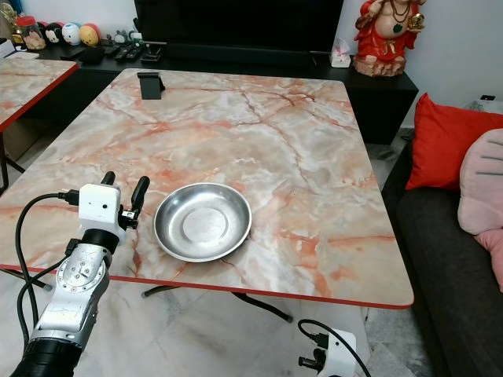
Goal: Setting the table
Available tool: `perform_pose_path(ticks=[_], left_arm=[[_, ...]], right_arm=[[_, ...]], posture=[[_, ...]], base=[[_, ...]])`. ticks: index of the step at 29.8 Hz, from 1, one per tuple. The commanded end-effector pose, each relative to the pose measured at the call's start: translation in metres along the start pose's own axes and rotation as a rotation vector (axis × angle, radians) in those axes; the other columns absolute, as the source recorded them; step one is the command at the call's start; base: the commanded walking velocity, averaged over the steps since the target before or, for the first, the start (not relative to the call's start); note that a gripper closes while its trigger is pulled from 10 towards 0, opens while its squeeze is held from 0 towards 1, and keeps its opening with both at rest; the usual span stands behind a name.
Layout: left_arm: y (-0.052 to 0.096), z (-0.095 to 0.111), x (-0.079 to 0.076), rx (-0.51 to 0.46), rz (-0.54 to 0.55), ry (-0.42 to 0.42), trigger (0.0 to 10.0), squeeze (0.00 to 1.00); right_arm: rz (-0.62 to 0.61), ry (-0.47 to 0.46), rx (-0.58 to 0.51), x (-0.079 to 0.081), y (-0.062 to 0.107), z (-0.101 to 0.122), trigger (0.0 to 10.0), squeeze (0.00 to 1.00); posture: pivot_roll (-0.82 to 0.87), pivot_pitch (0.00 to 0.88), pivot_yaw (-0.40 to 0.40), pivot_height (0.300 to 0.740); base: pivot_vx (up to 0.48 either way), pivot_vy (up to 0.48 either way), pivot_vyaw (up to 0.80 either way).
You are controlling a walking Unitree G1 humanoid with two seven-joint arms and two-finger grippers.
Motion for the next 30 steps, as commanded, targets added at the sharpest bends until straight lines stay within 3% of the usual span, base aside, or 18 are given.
perform_pose_path(ticks=[1,17,21,30], left_arm=[[-0.032,-0.002,-0.018,0.077,-0.119,0.241,10.0,0.00],[-0.032,-0.005,-0.018,0.079,-0.136,0.240,10.0,0.00],[-0.031,-0.003,-0.018,0.064,-0.155,0.206,10.0,0.00],[-0.008,0.001,-0.008,-0.017,-0.134,0.176,10.0,0.00]], right_arm=[[-0.080,-0.112,-0.057,-0.017,0.002,0.007,10.0,0.00],[-0.075,-0.126,-0.066,-0.015,0.002,0.008,10.0,0.00],[-0.076,-0.121,-0.063,-0.015,0.002,0.008,10.0,0.00],[-0.073,-0.115,-0.058,-0.016,0.002,0.007,10.0,0.00]], posture=[[0.00,0.000,0.014,0.736],[0.00,0.000,0.013,0.736],[0.00,0.000,0.015,0.736],[0.01,0.000,0.012,0.736]], base=[[0.000,0.000,0.00],[0.000,0.000,0.00],[0.000,0.000,0.00],[0.000,0.000,0.00]])
Point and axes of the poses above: a point about 5 cm out from each wrist's last joint towards the gripper, its own y axis pointing back from the gripper into the wrist, its own z axis along the axis of the wrist's last joint, x = y × z, the point moved 2 cm from there along -y, pointing out of the wrist towards the gripper, and after that the axes turned 11 degrees about -y, right-handed, at the moved point
